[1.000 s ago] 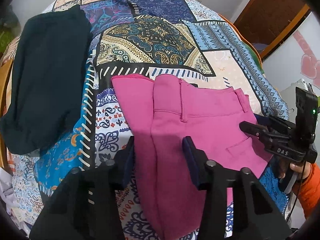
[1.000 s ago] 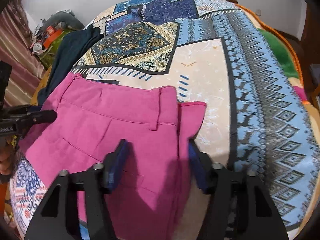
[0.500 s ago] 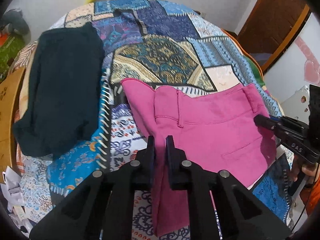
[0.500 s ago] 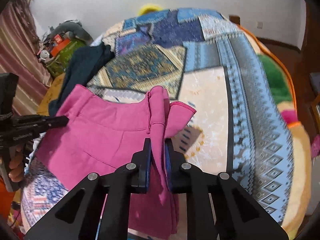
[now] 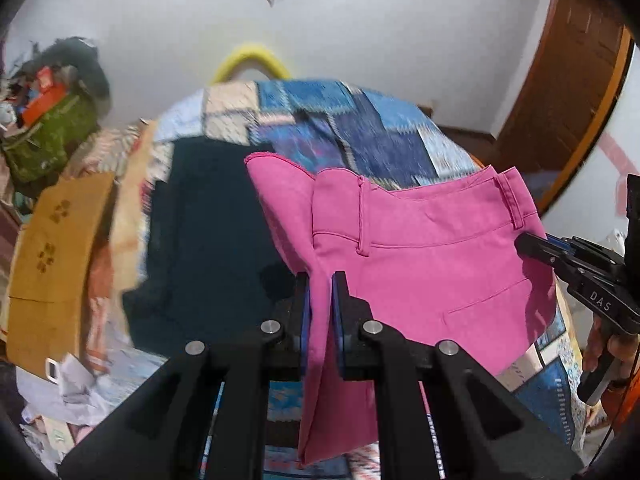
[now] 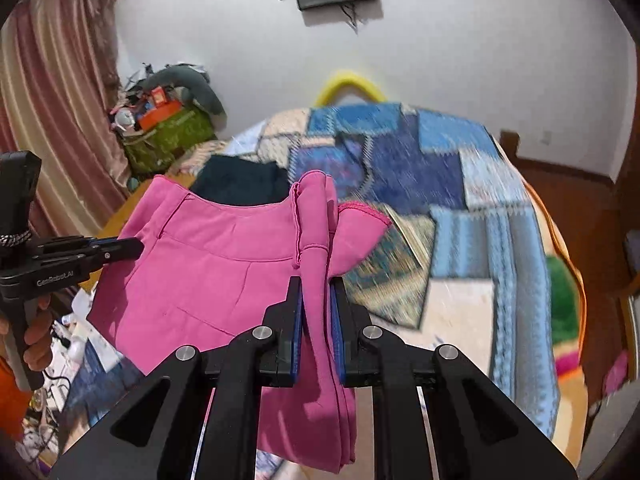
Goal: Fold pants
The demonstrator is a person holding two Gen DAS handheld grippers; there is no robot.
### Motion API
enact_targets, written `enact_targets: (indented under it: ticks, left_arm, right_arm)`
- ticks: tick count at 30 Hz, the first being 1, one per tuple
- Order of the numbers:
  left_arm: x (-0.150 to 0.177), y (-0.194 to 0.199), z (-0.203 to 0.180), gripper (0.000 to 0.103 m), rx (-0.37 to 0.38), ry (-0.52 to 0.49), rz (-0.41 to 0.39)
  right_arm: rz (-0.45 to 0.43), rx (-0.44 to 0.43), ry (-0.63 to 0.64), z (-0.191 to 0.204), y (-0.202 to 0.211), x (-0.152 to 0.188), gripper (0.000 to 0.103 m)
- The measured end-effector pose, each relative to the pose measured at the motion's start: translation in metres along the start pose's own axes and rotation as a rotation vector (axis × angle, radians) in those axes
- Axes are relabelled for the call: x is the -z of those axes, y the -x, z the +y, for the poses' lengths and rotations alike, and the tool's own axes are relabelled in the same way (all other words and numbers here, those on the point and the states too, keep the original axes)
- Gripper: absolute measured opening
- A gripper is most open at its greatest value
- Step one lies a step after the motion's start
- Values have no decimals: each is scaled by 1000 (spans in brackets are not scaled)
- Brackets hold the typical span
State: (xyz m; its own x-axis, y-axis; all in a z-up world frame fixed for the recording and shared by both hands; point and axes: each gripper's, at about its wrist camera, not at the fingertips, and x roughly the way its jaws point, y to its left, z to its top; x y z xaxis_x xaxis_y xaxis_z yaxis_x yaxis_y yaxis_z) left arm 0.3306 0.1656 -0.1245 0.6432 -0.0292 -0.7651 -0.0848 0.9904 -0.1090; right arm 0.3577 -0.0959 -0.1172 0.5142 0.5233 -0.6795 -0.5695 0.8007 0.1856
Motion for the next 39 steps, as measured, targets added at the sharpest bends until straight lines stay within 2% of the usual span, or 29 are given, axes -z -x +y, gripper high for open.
enact_targets:
  ticks: [9,14,20,27,32,34,37,39]
  left_arm:
    - [-22,21,65,10,-90,22,-74]
    - [-27,2,107,10,-120,68,-58]
    - [-20,-30,143,10,-157,124,-44]
    - [1,-91,177,10,-185,161,35]
    - [23,-132,191,14,-205,166,134]
    - [28,-132,195,17,-209,177,129]
    - [35,-126,200,27,-193,220,137]
    - [39,-119,200,29,-196,234,145]
  right_arm:
    - [-61,-21,73,57,-37,-39,11]
    - [-52,-44,62,78,-76,-51,11]
    - [-10,-31,85,103,-125,-50,11]
    - [68,-26,77,111,-181,-40,11]
    - [122,11,111,117,-205,-25,13]
    - [125,29,124,117,-206,-21,17]
    - [116,64,139,119,-202,-15,18]
    - [120,88,156,120,-196,-11,25]
